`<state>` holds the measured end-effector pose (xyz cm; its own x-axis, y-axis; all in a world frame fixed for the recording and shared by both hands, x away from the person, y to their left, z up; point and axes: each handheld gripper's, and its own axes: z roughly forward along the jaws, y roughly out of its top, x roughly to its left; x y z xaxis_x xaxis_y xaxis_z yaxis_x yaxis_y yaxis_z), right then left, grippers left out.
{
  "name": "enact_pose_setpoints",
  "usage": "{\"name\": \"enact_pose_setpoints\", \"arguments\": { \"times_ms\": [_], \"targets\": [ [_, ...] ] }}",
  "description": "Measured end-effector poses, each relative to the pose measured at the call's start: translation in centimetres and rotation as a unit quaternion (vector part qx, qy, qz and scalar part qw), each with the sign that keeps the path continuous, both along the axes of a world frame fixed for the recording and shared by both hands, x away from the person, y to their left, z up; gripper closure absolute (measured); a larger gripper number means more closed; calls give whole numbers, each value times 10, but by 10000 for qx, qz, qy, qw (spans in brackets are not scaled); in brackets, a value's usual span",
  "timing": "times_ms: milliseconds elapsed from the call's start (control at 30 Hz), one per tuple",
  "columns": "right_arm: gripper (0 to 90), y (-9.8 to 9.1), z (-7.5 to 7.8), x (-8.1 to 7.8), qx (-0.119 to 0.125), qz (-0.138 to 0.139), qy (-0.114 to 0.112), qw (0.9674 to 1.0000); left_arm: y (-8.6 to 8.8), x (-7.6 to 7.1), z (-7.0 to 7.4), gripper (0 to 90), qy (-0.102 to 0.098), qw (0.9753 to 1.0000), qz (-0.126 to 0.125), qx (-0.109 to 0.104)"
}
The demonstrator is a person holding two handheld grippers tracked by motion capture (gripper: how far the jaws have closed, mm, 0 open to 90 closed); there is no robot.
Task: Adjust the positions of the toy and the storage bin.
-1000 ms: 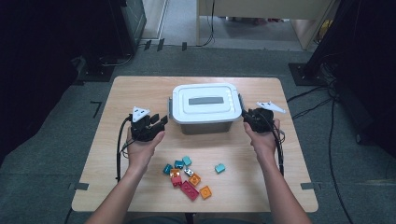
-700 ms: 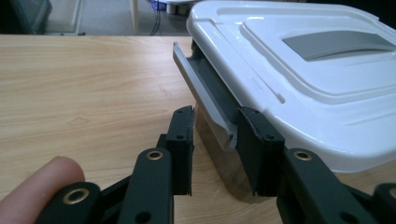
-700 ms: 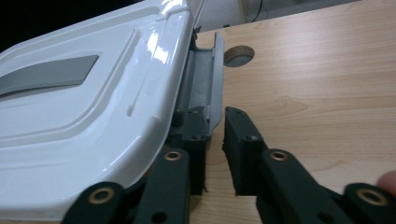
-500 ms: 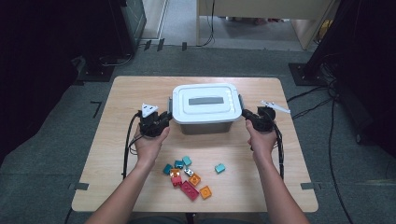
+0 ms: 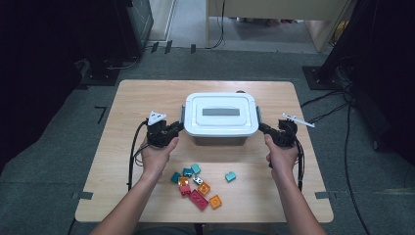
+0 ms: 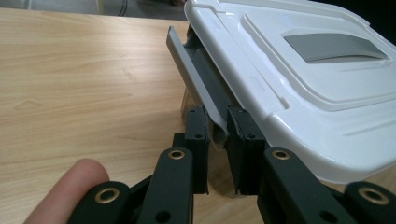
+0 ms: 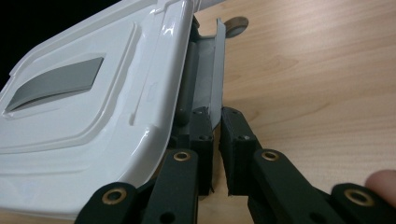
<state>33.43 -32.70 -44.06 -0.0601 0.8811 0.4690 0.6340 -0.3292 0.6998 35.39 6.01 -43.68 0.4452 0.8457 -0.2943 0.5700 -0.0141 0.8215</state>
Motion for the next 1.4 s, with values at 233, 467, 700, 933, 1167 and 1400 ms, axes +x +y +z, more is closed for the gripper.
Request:
{"name": "enact_pose_setpoints", "arguments": {
  "times_ms": [233,467,700,933,1167,1400],
  "targets": [
    [863,5,-1,-19,202,62,81,9997,8,-18,2,826,18,9999,-30,117],
    [859,20,2,-27,326,301,221,9988,28,-26,2,830,171,9998,73,-29],
    [855,36,3,-33,364,524,270,9976,53,-41,3,829,273,9995,121,-89],
    [851,49,0,-50,444,723,290,9960,68,-61,4,827,298,9994,110,-118],
    [844,54,-2,-60,425,770,204,9959,73,-65,2,827,224,9995,164,-125],
    [564,59,3,-68,-46,781,-196,9967,79,-74,5,537,-239,9986,454,134]
  ]
}}
